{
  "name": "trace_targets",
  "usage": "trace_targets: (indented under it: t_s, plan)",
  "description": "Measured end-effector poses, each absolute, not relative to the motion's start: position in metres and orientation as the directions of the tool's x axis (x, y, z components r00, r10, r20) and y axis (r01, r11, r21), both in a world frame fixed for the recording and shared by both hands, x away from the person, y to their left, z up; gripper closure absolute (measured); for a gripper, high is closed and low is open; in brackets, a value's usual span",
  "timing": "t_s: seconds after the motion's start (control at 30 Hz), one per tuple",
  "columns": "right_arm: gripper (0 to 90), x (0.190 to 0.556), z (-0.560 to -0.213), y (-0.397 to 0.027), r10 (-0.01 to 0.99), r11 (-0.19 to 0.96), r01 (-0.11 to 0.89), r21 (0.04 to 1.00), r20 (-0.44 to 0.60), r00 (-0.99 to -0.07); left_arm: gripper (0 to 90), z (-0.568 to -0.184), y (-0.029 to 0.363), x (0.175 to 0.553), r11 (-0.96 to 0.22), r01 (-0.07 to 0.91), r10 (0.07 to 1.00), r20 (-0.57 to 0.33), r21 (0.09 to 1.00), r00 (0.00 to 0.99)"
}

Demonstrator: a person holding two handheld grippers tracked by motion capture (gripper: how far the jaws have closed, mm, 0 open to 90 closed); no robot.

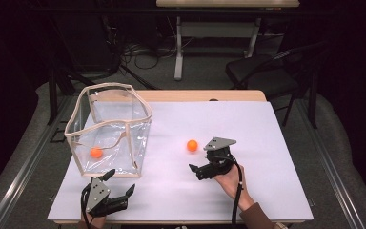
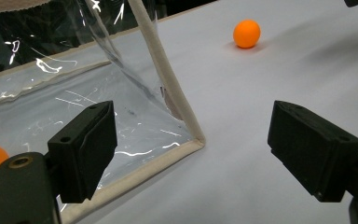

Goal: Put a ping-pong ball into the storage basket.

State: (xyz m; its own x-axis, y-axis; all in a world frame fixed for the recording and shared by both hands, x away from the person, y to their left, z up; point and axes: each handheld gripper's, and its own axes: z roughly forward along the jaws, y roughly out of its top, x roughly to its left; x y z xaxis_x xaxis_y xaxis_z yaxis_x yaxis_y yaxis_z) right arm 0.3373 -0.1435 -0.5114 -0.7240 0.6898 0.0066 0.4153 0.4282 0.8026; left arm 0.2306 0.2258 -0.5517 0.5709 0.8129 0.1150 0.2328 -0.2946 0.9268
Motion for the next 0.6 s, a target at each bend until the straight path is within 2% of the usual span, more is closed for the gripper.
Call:
trace_targets:
  t_s: [0.6]
  plan:
    - [0.3, 0.334, -0.526, -0.149, 0.721, 0.439, 0.433, 0.787, -0.021, -0.693, 15.8, -0.551, 0.225, 0.23, -0.302, 0.227, 0.807, 0.121, 0.926, 0.578]
